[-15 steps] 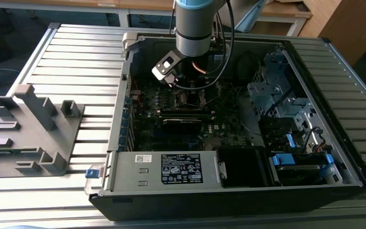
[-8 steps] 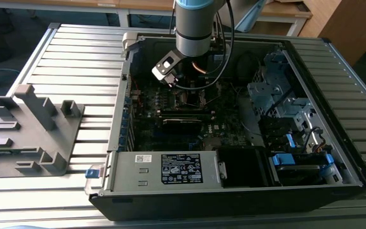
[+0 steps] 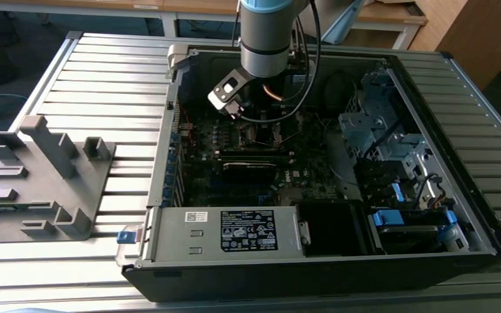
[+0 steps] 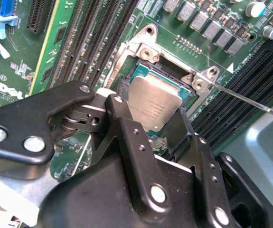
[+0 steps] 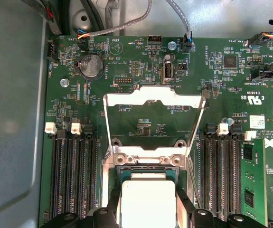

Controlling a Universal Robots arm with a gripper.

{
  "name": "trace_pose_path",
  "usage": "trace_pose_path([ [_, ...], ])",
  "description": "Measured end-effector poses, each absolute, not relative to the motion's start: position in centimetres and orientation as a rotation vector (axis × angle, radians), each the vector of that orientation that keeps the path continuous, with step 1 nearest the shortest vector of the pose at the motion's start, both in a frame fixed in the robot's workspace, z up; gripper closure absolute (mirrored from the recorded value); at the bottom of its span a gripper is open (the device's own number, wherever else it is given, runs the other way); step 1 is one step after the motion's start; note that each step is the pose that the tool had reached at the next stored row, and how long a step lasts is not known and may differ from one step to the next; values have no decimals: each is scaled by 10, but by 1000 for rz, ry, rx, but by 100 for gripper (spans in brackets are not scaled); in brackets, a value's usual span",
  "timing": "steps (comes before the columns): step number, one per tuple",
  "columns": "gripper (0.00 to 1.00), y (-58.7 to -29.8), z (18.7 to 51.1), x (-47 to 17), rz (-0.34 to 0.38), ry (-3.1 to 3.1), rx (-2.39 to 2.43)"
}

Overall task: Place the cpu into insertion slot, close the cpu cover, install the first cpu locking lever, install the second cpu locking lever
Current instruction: 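Place the cpu into insertion slot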

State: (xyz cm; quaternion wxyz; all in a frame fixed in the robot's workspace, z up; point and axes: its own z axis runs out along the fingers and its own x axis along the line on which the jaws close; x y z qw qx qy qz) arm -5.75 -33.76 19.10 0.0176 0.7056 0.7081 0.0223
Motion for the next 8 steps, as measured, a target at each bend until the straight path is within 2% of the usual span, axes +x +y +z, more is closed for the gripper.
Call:
trace_pose_path([
  [8,46,-338,194,-57,70,2200,2192],
])
